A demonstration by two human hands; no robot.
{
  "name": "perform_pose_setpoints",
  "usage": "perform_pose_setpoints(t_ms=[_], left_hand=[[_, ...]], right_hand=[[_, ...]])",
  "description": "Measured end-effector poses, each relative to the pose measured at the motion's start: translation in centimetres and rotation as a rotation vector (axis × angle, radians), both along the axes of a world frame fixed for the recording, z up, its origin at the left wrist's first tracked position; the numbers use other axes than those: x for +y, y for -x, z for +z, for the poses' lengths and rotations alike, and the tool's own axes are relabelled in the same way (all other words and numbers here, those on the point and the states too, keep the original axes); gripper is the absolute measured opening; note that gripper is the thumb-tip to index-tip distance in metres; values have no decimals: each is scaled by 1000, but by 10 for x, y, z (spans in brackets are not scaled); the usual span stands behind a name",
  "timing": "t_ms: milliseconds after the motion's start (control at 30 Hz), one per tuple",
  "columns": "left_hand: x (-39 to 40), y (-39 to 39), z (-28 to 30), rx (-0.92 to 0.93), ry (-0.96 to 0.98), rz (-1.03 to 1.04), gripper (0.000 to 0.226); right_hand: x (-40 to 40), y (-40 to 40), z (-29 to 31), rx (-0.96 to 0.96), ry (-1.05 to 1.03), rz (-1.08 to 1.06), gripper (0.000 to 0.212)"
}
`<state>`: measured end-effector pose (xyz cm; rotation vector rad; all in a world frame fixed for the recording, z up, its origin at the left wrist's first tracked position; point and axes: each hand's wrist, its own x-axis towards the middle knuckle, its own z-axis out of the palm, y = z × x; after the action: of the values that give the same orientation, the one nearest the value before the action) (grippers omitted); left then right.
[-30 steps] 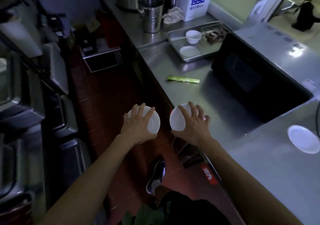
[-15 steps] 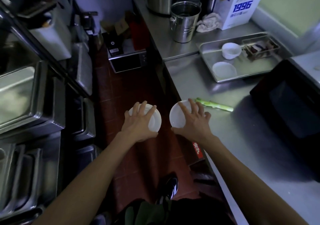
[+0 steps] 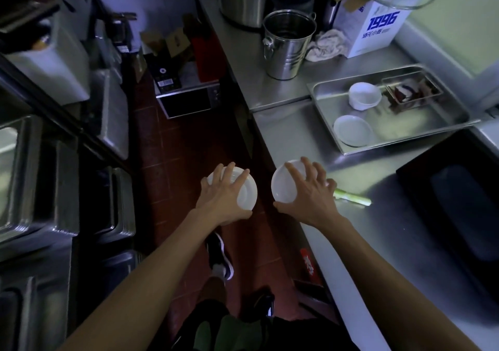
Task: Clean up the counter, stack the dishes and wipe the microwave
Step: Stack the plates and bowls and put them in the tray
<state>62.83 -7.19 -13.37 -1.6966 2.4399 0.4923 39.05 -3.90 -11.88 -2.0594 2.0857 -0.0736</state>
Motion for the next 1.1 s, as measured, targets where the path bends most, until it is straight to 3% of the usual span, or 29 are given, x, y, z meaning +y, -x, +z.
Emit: perform_pose_setpoints(t_ms=[500,1100], left_hand=[[-211,18,4,45,-2,-270,109],[-309,95,-11,28,-6,-533,108]], right_hand=[[-129,-2,13,77,-30,-328,111],[-176,41,-8,-13,-34,-578,109]])
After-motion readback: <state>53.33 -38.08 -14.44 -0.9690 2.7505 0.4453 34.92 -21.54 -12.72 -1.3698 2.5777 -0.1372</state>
